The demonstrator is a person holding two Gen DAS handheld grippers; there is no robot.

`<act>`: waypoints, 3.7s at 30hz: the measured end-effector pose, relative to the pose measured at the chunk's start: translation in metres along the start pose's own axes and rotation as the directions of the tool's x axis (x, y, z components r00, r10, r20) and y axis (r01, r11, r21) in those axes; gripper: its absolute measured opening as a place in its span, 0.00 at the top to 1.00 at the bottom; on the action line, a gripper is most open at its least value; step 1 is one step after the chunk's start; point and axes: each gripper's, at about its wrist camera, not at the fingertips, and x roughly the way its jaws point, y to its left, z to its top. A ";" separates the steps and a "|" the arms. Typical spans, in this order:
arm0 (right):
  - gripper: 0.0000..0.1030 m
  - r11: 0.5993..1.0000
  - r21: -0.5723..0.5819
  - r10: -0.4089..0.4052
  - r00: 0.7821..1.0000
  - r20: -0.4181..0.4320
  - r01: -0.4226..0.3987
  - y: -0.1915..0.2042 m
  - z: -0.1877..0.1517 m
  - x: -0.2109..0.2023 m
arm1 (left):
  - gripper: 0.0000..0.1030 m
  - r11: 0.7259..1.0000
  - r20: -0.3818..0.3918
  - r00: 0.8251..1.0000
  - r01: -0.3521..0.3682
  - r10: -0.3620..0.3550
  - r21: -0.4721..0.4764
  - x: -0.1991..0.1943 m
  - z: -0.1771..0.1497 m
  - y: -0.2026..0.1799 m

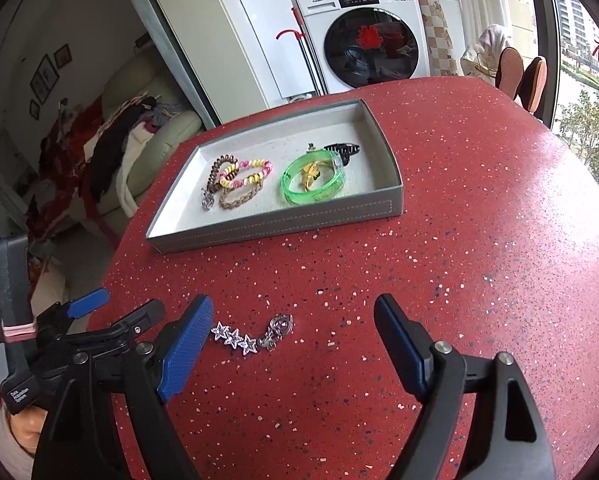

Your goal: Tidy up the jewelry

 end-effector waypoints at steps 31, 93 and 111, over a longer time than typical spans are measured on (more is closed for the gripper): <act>0.53 0.983 -0.124 -0.148 0.985 -0.087 0.137 0.027 -0.017 0.048 | 0.00 0.999 -0.030 0.999 -0.023 0.022 -0.024 0.004 -0.016 0.013; 0.91 0.990 -0.124 -0.070 0.994 -0.086 0.059 -0.015 -0.018 0.028 | 0.46 0.877 -0.079 0.964 0.265 -0.255 0.400 0.000 -0.026 -0.068; 0.95 0.996 -0.084 -0.008 0.997 -0.071 0.002 -0.022 -0.009 0.012 | 0.46 0.933 -0.014 0.968 0.244 -0.249 0.265 -0.011 -0.005 -0.045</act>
